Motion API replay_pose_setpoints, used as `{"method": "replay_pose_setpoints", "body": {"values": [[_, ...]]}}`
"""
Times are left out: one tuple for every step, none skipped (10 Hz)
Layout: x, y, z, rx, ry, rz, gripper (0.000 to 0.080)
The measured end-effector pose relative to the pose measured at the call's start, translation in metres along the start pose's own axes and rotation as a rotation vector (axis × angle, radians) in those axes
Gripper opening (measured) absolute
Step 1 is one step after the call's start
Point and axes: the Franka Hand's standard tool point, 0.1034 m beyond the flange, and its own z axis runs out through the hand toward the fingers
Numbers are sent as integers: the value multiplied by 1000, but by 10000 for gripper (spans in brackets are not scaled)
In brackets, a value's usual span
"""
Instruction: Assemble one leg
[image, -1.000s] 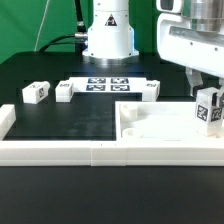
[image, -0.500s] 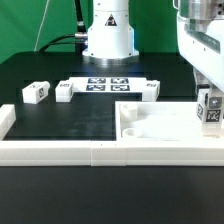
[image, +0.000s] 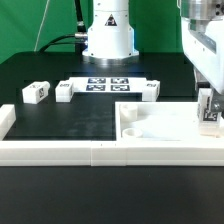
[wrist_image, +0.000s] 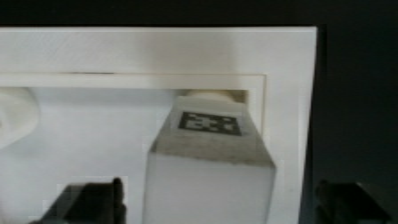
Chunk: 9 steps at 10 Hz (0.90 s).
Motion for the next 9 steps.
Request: {"method": "replay_pose_setpoints", "body": {"values": [[-1,0,0,0,0,-68,640],[-2,0,0,0,0,-175,640],[-4,0,0,1,-1,-296,647],[-5,1,1,-1,-2,-400,649],[-5,1,1,-1,-2,-482,649],[-3,0,1,2,-1,-613,649],[-4,0,1,2,-1,-682,649],[-3,0,2,2,-1,-803,649],[-3,0,1,2,-1,-897,649]]}}
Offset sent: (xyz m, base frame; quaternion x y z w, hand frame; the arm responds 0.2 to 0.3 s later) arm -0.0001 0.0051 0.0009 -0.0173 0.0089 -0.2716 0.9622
